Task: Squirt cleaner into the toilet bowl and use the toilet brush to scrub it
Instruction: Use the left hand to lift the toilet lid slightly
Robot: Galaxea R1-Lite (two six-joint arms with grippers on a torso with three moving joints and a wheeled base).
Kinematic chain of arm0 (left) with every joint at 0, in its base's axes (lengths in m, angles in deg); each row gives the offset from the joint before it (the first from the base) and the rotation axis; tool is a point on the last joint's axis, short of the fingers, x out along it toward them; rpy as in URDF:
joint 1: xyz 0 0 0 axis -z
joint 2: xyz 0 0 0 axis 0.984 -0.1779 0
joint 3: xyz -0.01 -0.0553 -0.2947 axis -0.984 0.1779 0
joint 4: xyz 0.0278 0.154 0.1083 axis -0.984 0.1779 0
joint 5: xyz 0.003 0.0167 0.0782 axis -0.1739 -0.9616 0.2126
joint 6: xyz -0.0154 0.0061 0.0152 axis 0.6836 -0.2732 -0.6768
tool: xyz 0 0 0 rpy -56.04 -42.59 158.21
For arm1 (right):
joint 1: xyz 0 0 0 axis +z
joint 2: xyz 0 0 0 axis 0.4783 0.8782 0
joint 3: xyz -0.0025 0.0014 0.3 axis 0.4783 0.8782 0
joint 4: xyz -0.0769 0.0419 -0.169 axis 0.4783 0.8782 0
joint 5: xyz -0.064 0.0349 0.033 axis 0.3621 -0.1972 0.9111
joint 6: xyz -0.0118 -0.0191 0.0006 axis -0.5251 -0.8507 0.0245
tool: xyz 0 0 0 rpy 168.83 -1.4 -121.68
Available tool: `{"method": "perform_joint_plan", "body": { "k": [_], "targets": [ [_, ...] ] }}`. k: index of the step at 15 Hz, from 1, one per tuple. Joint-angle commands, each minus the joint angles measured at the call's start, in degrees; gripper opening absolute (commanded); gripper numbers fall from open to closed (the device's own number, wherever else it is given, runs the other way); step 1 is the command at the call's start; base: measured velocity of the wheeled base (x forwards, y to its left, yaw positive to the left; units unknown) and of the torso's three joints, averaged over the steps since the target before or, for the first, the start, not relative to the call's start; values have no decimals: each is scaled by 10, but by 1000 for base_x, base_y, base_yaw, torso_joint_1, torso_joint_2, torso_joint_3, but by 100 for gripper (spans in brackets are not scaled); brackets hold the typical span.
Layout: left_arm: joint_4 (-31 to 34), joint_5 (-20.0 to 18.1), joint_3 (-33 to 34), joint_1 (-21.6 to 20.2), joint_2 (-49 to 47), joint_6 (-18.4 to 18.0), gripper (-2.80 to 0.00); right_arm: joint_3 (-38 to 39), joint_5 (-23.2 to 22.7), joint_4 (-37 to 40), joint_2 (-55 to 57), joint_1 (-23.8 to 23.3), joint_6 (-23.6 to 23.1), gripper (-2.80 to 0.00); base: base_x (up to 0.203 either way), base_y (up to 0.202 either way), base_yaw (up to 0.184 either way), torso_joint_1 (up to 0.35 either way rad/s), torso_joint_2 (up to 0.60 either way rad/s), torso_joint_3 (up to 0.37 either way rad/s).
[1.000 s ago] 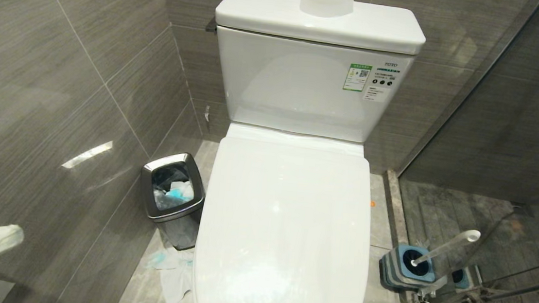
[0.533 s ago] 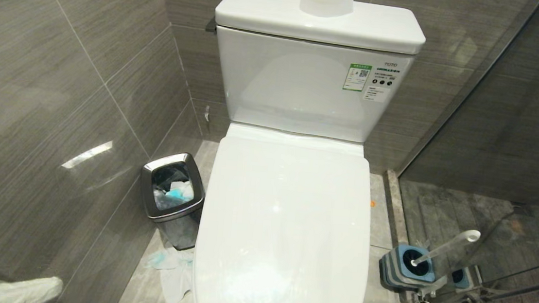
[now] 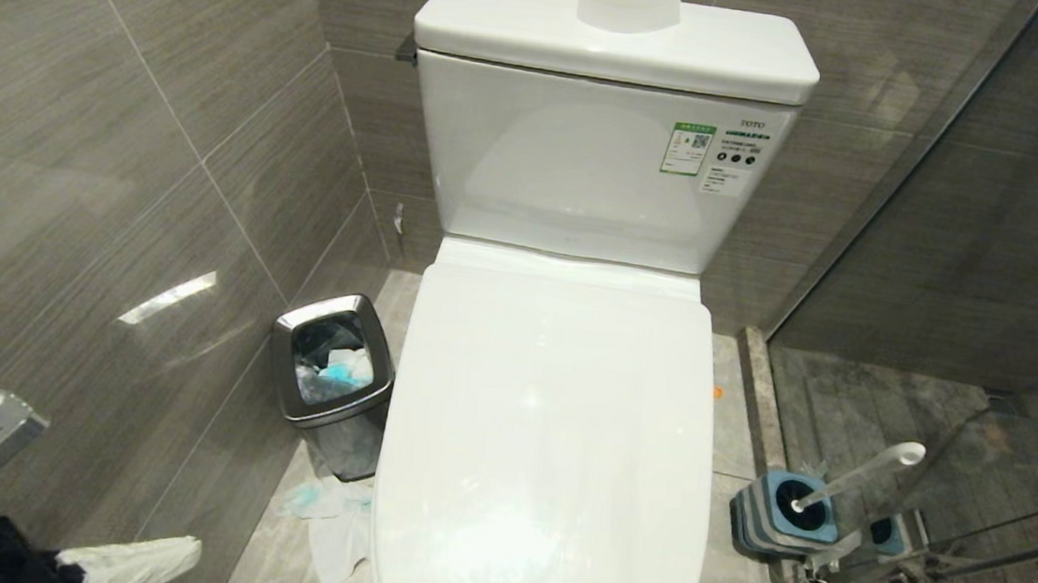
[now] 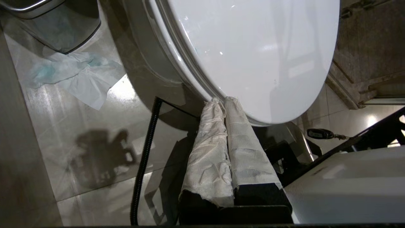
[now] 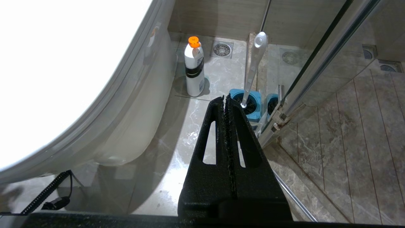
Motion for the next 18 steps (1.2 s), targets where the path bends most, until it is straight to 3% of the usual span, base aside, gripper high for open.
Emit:
{"method": "perform_joint_plan", "body": {
  "k": [1, 4, 6, 13, 15, 18],
  "targets": [
    [-45, 0, 14, 7, -60, 14, -280, 1, 0, 0, 0, 0, 0, -280, 0, 0, 0, 0, 0, 0],
    [-56, 2, 16, 26, -94, 56, -280, 1, 0, 0, 0, 0, 0, -280, 0, 0, 0, 0, 0, 0],
    [-61, 4, 23, 39, -114, 61, -280, 0, 0, 0, 0, 0, 0, -280, 0, 0, 0, 0, 0, 0],
    [-243, 18, 67, 48, -234, 66, -280, 1, 0, 0, 0, 0, -1, -280, 0, 0, 0, 0, 0, 0],
    [-285, 18, 79, 49, -255, 94, -280, 0, 0, 0, 0, 0, 0, -280, 0, 0, 0, 0, 0, 0],
    [-299, 17, 82, 50, -263, 141, -280, 1, 0, 0, 0, 0, 0, -280, 0, 0, 0, 0, 0, 0]
  ]
}}
